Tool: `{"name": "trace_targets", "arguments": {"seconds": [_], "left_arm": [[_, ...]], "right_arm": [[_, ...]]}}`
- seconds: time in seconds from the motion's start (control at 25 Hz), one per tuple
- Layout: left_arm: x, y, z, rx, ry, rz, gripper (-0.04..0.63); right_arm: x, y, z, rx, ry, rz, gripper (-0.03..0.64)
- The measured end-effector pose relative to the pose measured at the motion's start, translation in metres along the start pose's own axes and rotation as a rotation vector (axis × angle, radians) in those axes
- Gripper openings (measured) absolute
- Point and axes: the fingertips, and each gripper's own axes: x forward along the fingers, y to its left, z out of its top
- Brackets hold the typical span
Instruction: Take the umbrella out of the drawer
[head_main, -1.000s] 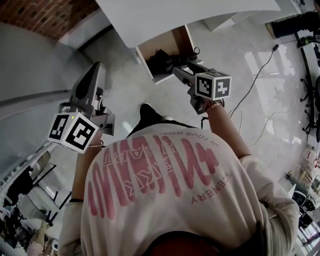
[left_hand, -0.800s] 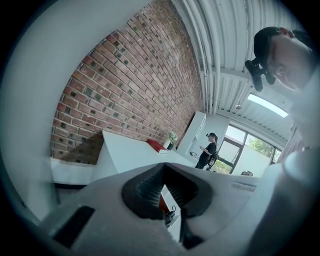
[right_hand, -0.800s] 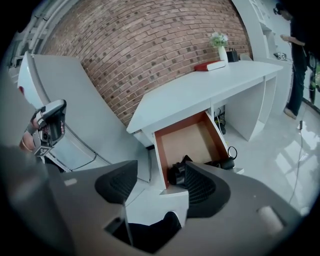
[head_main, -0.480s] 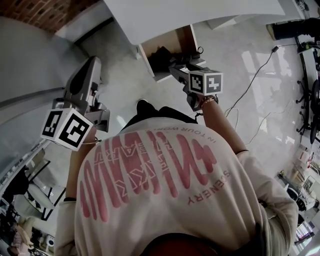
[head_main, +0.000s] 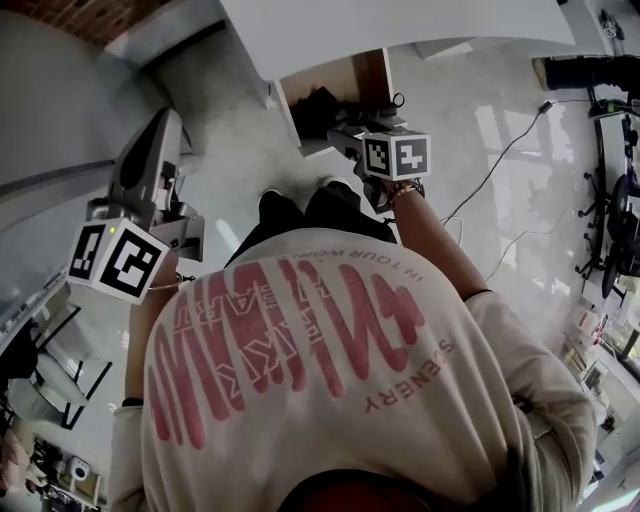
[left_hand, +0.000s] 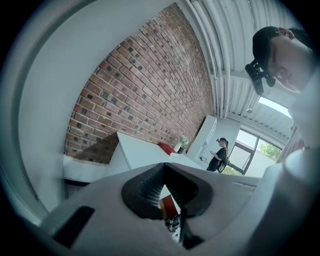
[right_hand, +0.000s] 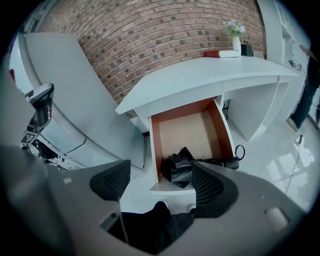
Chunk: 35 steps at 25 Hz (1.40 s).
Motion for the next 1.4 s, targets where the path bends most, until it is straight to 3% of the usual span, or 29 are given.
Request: {"name": "trace_targets", "arguments": {"seconds": [0.12, 0.36, 0.56, 0.96, 1.16, 1.4], "left_arm": [[-0.006, 0.002, 0.002, -0.012, -0.026, 0.046, 0.002], [-0.029, 0.005, 0.001, -0.056, -0.131, 0.225, 0.002], [-0.035, -0.012, -0.023, -0.089, -0.157, 0.327, 0.002], [-0.093, -0.029, -0.076, -0.17, -0.235, 0.623, 0.002], [-0.113, -0.034, -0.105, -0.213, -0.256, 0.724, 0.002], [-0.126, -0.038, -0.127, -0.231, -0.246, 0.791, 0.002]], "right_arm": [[0.005, -0.002, 0.0, -0.038, 0.046, 0.015, 0.392], [0.016, -0.013, 0.004, -0.21, 0.161, 0.1, 0.421], [0.031, -0.021, 0.009, -0.363, 0.236, 0.161, 0.442], [0.083, -0.02, -0.015, -0.699, 0.396, 0.284, 0.46], [0.106, -0.02, -0.032, -0.771, 0.458, 0.318, 0.46], [0.132, -0.038, -0.039, -0.755, 0.457, 0.268, 0.463]]}}
